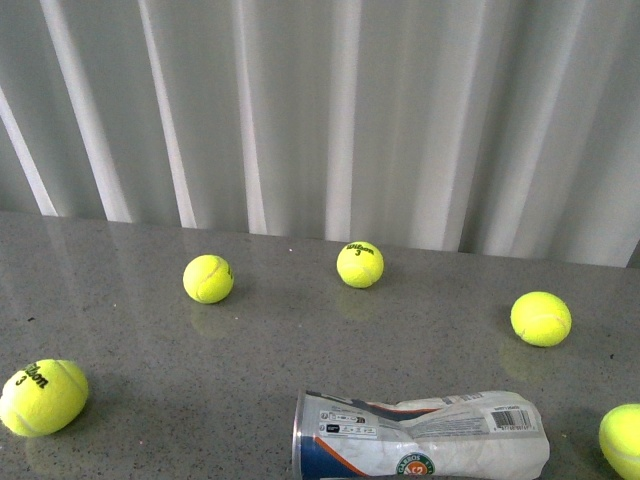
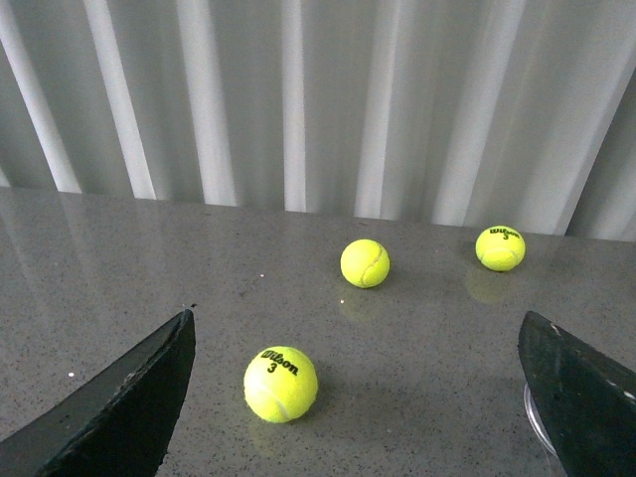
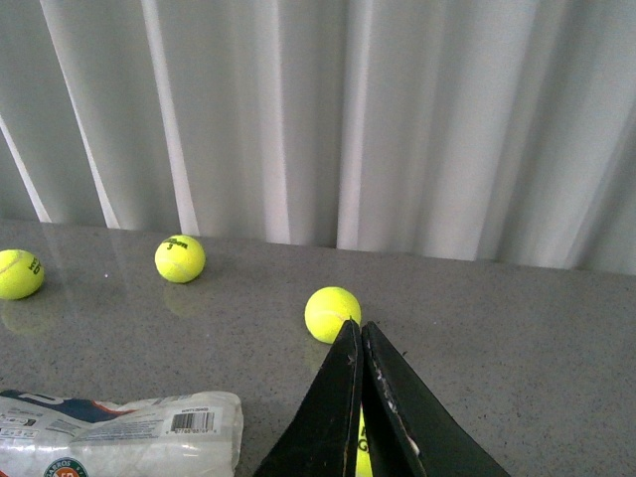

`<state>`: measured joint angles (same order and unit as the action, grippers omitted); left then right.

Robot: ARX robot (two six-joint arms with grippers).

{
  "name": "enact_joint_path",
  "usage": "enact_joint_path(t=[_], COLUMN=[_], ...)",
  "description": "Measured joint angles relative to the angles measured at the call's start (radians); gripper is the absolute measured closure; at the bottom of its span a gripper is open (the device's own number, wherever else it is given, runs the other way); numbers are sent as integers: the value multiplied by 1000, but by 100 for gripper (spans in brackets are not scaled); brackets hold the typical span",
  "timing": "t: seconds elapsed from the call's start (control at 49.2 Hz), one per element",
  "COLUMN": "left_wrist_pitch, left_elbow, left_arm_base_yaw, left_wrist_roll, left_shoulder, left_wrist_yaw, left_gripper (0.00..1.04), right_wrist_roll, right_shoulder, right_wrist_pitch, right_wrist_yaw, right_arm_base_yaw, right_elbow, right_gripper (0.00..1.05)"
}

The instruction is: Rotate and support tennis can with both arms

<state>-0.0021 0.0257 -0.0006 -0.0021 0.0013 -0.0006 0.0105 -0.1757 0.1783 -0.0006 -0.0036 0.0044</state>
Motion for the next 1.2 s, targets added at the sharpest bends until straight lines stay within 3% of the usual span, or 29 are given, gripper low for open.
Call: enact_joint_path(t=[0.122,0.448,0.509,0.895,0.997,1.099,1.2], left_wrist_pitch=[0,0,0,0,-296,-261,-43], left_elbow=[0,0,0,0,121,185,278], left_arm_base_yaw=[0,0,0,0,-78,-122,-135], left_wrist_roll=[0,0,0,0,-169,-242,-235], left_shoulder=[0,-1,-1,0,188,370,594], left_wrist_yaw=[0,0,0,-1,-192,-175,-56], left_gripper=[7,7,7,7,7,7,7], right_wrist_roll=[0,0,0,0,0,-1,-1], right_shoulder=[136,171,171,171,170,172,172], right_wrist_pitch=[-168,-178,-178,-178,-178,-178,-178], right_wrist_yaw=[0,0,0,0,0,0,0], right_arm_base_yaw=[0,0,0,0,0,0,0], right_elbow=[0,0,0,0,0,0,0], right_gripper=[101,100,86,28,7,8,7])
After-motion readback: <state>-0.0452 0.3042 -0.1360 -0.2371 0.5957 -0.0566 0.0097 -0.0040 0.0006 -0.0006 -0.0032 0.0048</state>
